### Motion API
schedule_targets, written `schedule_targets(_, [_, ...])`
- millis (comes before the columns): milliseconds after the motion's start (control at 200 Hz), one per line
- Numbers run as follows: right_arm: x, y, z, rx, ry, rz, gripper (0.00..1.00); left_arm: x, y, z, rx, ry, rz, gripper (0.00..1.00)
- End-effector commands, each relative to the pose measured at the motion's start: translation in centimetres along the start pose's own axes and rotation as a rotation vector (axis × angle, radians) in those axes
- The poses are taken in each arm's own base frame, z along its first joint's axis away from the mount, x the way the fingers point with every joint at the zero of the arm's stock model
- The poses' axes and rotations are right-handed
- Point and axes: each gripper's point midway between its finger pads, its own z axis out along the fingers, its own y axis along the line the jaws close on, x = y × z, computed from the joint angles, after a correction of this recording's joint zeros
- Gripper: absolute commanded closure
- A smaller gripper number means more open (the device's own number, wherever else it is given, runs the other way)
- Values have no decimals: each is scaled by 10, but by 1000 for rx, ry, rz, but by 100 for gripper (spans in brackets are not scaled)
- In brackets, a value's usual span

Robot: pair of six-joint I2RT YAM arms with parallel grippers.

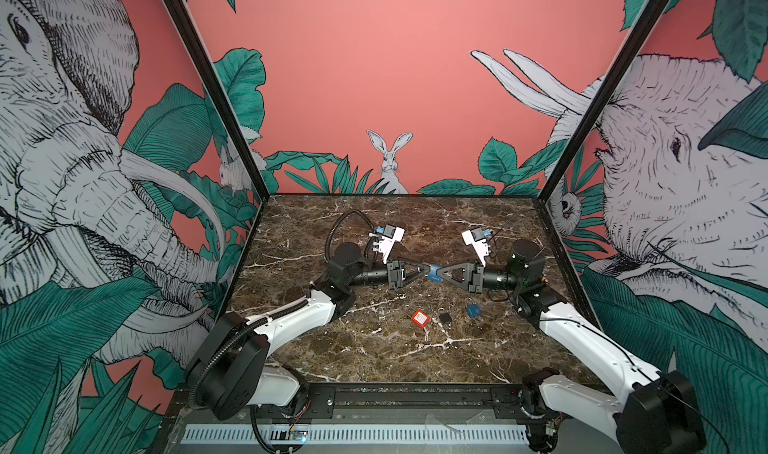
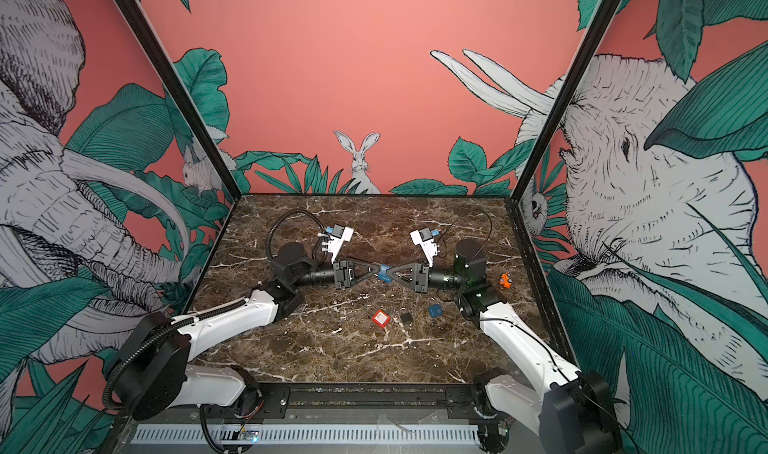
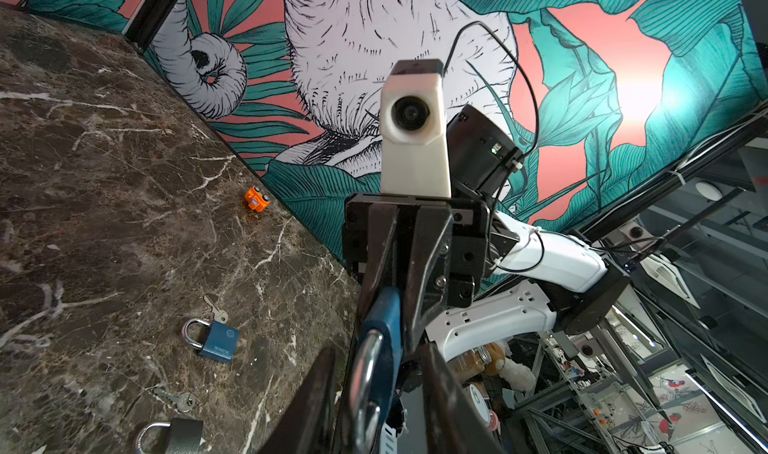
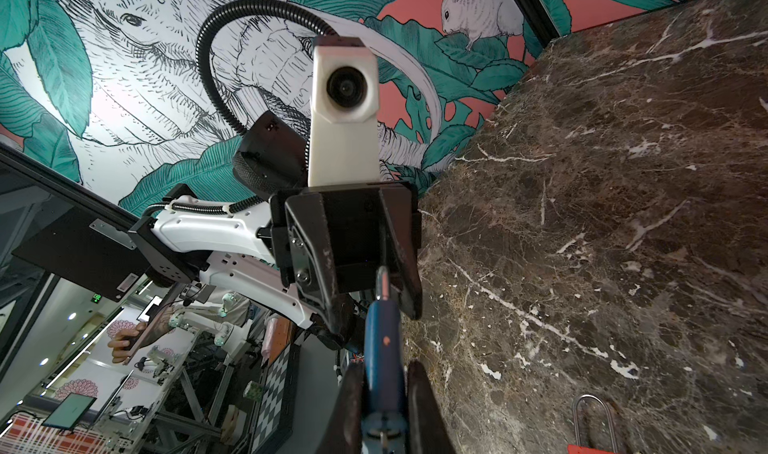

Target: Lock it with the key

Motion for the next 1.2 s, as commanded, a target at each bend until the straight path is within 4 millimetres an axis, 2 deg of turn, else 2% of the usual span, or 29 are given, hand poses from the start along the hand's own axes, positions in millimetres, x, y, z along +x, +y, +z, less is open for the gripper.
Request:
schedule_targets(0, [-14, 18, 0, -44, -13, -88, 100, -4, -14, 4, 47, 21, 36, 65])
schedule_targets(340, [-15, 17, 0, -44, -13, -91, 100, 0, -16, 12, 70, 51, 30, 66])
schedule_targets(530, [-15, 16, 1, -42, -12, -93, 100, 0, -16, 13, 75, 61, 28, 73])
schedule_targets(780, [-16, 15, 2, -46, -7, -95, 100, 0, -15, 15, 84, 71, 35, 73])
schedule_targets(795, [-16, 15, 2, -46, -8, -96, 100, 7, -22, 20, 102, 91, 33, 74])
schedule_targets(835, [-15, 14, 2, -43, -7, -92, 100, 8, -23, 21, 107, 96, 32, 74])
schedule_targets(975, [-15, 10, 3, -32, -12, -88, 100, 9, -24, 24, 122, 103, 34, 82])
schedule_targets(1090, [-17, 9, 3, -20, -18, -88, 100, 7, -24, 25, 131, 94, 32, 100])
schedule_targets(1155, [-19, 8, 2, -7, -25, -89, 100, 4, -22, 25, 122, 80, 29, 100])
schedule_targets(1195, [-20, 8, 1, 4, -34, -92, 90, 1, -19, 25, 109, 67, 24, 100])
